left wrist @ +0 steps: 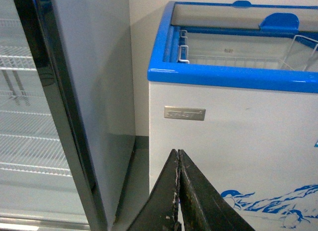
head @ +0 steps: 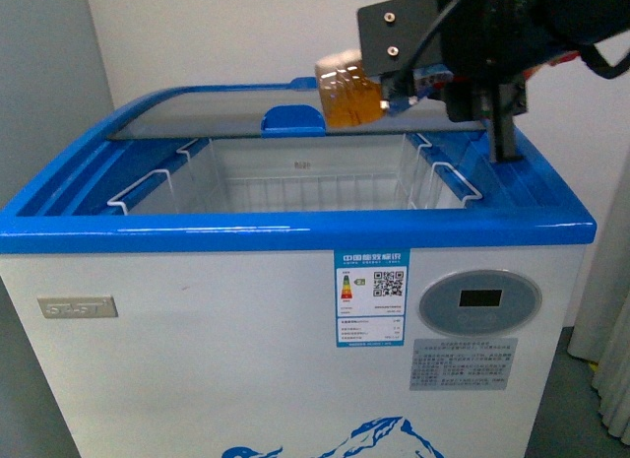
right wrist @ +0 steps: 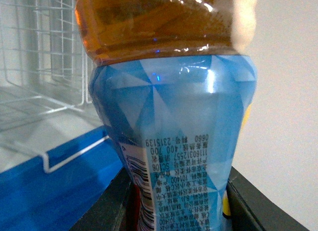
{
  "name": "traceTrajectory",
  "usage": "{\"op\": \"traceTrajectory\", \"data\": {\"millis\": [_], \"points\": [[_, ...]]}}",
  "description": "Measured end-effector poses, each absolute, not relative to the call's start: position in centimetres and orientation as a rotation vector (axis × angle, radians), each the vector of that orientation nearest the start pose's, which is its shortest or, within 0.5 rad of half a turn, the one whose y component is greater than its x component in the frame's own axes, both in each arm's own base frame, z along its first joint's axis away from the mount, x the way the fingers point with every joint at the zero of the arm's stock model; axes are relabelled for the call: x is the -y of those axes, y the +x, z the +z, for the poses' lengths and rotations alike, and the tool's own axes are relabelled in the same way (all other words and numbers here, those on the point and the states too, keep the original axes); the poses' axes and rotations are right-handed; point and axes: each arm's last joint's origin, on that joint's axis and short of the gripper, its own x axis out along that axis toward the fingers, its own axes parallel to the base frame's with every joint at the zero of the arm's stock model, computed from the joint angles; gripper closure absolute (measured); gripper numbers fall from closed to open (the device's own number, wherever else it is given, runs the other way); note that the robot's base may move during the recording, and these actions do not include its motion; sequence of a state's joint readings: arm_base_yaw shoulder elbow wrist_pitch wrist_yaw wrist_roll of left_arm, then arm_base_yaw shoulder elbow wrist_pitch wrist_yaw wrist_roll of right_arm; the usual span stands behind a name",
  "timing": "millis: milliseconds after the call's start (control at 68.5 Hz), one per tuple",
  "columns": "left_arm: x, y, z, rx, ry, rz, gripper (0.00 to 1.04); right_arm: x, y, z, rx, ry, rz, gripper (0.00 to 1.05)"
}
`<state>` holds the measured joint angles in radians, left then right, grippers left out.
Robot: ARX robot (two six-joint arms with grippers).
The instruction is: Put drink in fridge
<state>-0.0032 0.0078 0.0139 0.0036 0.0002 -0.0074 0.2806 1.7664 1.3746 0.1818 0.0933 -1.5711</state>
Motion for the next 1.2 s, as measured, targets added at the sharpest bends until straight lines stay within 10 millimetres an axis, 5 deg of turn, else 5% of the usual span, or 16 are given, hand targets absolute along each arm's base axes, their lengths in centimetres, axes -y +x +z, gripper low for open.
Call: {"op": "traceTrajectory", "data": {"millis": [438,1198], "points": [[0.0,9.7,16.8,0.009,-0.007,-0.003,1.02,-14.6,45.0,26.3,-0.053,-1.500,0.316,0.69],[0.0,9.7,16.8,0.009,-0.007,-0.003,1.02,-15.5,47.8,23.1,-0.019,-1.464,0.277,0.69]]}}
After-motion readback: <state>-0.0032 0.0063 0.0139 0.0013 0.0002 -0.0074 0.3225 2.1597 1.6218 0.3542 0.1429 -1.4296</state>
